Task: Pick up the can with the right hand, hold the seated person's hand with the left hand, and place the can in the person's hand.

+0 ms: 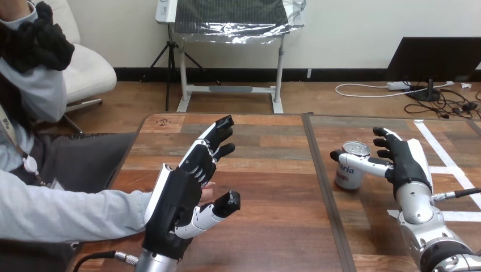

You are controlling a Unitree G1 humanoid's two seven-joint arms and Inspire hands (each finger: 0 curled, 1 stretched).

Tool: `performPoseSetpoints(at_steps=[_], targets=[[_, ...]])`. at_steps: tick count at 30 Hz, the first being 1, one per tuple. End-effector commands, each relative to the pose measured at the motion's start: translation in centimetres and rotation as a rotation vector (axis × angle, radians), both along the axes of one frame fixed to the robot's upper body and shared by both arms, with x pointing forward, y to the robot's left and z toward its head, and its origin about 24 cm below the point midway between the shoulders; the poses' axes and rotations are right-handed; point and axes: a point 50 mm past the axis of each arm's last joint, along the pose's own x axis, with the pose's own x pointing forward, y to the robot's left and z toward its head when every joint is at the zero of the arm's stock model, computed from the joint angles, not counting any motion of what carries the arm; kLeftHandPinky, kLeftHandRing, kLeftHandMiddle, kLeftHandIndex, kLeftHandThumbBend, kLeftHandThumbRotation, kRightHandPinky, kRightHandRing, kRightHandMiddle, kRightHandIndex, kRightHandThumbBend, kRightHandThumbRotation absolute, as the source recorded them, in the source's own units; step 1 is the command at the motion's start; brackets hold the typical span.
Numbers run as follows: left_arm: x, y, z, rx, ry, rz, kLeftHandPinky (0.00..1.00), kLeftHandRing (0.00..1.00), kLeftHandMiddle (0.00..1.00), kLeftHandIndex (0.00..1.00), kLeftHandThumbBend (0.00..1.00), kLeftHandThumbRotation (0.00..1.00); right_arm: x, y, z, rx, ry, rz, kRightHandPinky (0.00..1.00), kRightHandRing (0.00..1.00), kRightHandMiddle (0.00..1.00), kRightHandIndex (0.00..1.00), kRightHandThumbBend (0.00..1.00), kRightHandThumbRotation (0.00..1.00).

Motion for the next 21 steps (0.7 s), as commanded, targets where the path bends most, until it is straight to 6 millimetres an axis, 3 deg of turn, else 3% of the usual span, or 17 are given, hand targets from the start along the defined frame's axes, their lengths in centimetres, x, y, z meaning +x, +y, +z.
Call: performPoseSetpoints(at_steps=[1, 11, 21], targets=[[1.27, -0.17, 1.53, -0.003, -0.072, -0.009, 0.87, 0.94, 0.94, 0.88, 1.0, 0.63, 1.54, 0.08, 2.32, -0.029, -0.069, 0.023, 0.85, 0.89, 0.89, 0.91, 1.0, 0.31], [1.17, -0.26, 1.53, 0.0, -0.076, -0.005, 0.88, 0.94, 0.94, 0.89, 1.0, 0.63, 1.78, 0.5, 2.3, -0.062, -0.037, 0.034, 0.85, 0.88, 0.87, 0.91, 1.0, 0.3], [1.11, -0.42, 1.49, -0.009, -0.076, -0.011, 0.88, 0.94, 0.94, 0.89, 1.0, 0.63, 1.97, 0.88, 2.35, -0.066, -0.022, 0.046, 0.95, 0.91, 0.9, 0.91, 1.0, 0.31]])
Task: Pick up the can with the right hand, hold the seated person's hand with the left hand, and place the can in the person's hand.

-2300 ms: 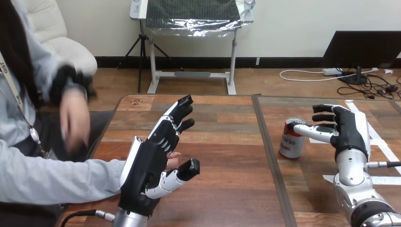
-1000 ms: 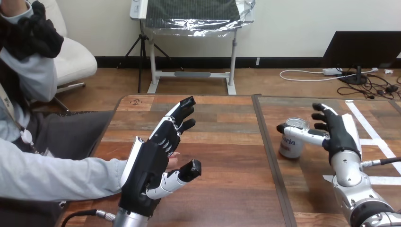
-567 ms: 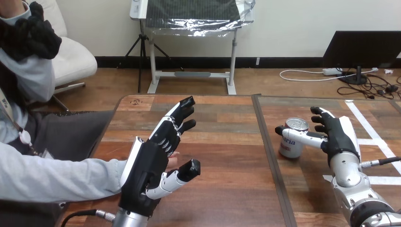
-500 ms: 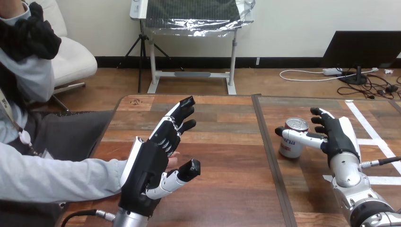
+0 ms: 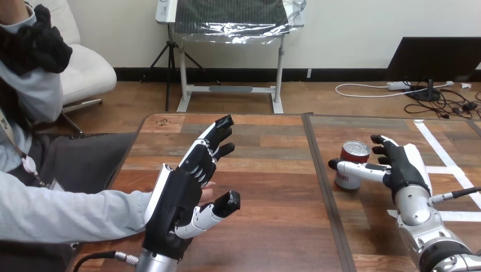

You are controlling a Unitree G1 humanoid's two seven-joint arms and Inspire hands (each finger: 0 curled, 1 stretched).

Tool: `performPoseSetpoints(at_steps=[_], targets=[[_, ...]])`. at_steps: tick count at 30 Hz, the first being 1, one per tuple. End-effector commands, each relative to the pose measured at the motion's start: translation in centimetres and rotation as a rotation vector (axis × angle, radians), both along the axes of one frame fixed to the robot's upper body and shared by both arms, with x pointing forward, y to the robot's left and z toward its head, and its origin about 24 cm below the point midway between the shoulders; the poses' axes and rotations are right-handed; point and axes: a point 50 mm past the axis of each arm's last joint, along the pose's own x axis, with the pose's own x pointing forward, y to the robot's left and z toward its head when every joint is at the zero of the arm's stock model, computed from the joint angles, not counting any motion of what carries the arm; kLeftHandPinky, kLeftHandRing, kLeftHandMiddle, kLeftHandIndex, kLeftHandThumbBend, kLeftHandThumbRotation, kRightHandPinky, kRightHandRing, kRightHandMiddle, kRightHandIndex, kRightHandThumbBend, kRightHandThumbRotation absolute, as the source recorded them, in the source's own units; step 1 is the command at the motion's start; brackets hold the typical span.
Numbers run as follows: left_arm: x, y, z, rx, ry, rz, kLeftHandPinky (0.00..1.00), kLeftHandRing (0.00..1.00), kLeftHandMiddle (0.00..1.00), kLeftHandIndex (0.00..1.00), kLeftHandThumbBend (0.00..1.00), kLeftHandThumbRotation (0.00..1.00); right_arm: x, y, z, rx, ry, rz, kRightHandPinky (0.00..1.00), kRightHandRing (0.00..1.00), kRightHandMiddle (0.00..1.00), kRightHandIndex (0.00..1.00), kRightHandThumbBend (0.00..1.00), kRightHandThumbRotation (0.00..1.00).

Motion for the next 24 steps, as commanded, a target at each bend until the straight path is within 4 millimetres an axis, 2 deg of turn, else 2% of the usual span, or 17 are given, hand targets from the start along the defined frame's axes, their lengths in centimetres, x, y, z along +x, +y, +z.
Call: performPoseSetpoints(at_steps=[1, 11, 14, 16, 18, 24], targets=[[1.11, -0.37, 1.48, -0.007, -0.076, -0.01, 0.88, 0.94, 0.94, 0.89, 1.0, 0.63, 2.14, 0.8, 2.84, -0.011, -0.086, 0.032, 0.96, 0.91, 0.9, 0.91, 1.0, 0.31], [0.98, -0.48, 1.42, -0.005, -0.074, -0.014, 0.88, 0.94, 0.94, 0.89, 1.0, 0.63, 2.32, 1.1, 2.92, -0.033, -0.073, 0.039, 0.93, 0.9, 0.9, 0.91, 1.0, 0.31], [0.94, -0.53, 1.41, -0.008, -0.073, -0.015, 0.88, 0.94, 0.94, 0.89, 1.0, 0.62, 2.36, 1.15, 2.94, -0.041, -0.071, 0.04, 0.91, 0.9, 0.91, 0.91, 1.0, 0.3], [0.91, -0.56, 1.39, -0.009, -0.071, -0.016, 0.88, 0.94, 0.95, 0.89, 1.0, 0.62, 2.37, 1.17, 2.95, -0.05, -0.071, 0.042, 0.84, 0.88, 0.9, 0.91, 1.0, 0.3], [0.85, -0.58, 1.36, -0.01, -0.07, -0.016, 0.88, 0.94, 0.95, 0.89, 1.0, 0.62, 2.41, 1.23, 2.98, -0.055, -0.068, 0.04, 0.82, 0.88, 0.89, 0.9, 1.0, 0.31], [0.73, -0.68, 1.31, -0.013, -0.069, -0.013, 0.88, 0.94, 0.95, 0.89, 1.0, 0.62, 2.47, 1.29, 3.0, -0.055, -0.061, 0.042, 0.81, 0.87, 0.89, 0.9, 1.0, 0.31]])
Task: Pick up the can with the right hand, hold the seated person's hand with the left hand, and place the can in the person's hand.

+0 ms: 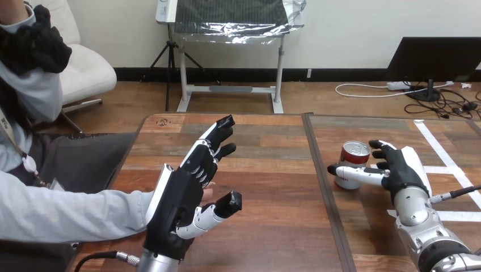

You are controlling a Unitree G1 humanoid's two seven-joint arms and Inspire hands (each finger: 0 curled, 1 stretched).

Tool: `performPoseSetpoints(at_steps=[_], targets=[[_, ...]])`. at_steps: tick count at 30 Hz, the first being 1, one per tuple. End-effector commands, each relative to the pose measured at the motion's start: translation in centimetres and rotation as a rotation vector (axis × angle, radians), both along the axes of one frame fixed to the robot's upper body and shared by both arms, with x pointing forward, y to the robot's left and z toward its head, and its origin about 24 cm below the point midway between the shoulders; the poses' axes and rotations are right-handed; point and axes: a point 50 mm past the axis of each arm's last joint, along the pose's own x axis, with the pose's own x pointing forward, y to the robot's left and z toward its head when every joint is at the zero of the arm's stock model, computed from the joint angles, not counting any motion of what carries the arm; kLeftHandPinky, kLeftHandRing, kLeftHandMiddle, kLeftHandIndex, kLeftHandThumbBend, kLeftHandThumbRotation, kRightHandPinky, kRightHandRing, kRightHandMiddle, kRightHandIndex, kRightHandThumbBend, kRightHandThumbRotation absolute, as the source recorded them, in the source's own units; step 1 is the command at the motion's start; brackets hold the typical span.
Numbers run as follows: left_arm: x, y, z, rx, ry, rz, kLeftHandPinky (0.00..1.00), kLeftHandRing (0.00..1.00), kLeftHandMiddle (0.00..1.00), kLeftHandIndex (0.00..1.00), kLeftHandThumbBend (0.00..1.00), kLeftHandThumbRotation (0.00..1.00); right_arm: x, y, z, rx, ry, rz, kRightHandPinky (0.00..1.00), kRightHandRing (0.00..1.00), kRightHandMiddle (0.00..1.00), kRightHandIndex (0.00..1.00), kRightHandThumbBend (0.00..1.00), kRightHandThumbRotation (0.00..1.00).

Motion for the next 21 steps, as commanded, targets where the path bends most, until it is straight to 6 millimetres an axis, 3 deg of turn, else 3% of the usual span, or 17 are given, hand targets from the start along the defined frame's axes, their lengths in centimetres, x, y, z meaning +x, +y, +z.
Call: performPoseSetpoints(at_steps=[1, 21], targets=[[0.75, -0.5, 1.33, -0.01, -0.071, -0.007, 0.88, 0.94, 0.95, 0.89, 1.0, 0.62, 2.54, 1.2, 3.27, -0.013, -0.101, 0.033, 0.82, 0.88, 0.89, 0.9, 1.0, 0.31], [0.54, -0.86, 1.26, -0.018, -0.07, 0.004, 0.87, 0.94, 0.94, 0.88, 1.0, 0.61, 2.87, 1.4, 3.6, -0.039, -0.085, 0.042, 0.82, 0.87, 0.88, 0.9, 1.0, 0.31]])
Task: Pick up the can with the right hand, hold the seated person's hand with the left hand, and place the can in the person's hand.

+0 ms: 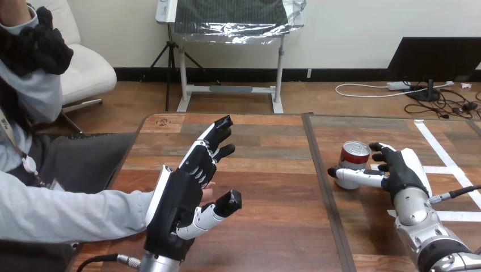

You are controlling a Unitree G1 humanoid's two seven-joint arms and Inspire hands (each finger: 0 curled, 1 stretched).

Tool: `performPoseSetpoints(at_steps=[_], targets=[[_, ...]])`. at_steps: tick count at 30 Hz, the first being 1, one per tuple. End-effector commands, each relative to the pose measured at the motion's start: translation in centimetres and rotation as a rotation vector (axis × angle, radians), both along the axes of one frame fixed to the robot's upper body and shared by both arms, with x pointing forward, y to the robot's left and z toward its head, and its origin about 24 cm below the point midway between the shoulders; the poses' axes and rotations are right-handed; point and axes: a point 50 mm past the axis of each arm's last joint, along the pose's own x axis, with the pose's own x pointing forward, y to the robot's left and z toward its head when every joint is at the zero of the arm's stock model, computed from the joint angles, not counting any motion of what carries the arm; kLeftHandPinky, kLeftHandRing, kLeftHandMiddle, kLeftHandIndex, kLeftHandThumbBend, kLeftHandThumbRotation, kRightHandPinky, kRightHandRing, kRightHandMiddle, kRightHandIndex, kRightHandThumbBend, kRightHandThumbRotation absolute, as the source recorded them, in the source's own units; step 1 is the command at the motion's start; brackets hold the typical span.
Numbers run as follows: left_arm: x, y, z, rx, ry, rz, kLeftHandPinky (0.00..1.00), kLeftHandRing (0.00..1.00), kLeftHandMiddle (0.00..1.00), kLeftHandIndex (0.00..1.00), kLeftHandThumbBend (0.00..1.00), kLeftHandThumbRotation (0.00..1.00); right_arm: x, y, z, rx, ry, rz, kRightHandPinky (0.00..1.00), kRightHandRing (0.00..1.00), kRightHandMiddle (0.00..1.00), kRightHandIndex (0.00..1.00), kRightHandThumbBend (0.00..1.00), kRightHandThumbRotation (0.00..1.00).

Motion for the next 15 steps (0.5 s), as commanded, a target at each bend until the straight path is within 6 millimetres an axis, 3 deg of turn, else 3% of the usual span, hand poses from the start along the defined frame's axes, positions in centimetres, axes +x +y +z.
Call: performPoseSetpoints(at_steps=[1, 15], targets=[[0.67, -0.63, 1.4, -0.005, -0.08, -0.012, 0.87, 0.94, 0.94, 0.88, 1.0, 0.61, 2.88, 1.39, 3.72, -0.026, -0.108, 0.047, 0.82, 0.87, 0.88, 0.9, 1.0, 0.31], [0.58, -0.67, 1.26, -0.003, -0.072, -0.018, 0.85, 0.93, 0.94, 0.89, 1.0, 0.61, 3.18, 1.63, 4.09, -0.024, -0.114, 0.053, 0.86, 0.89, 0.89, 0.9, 1.0, 0.31]])
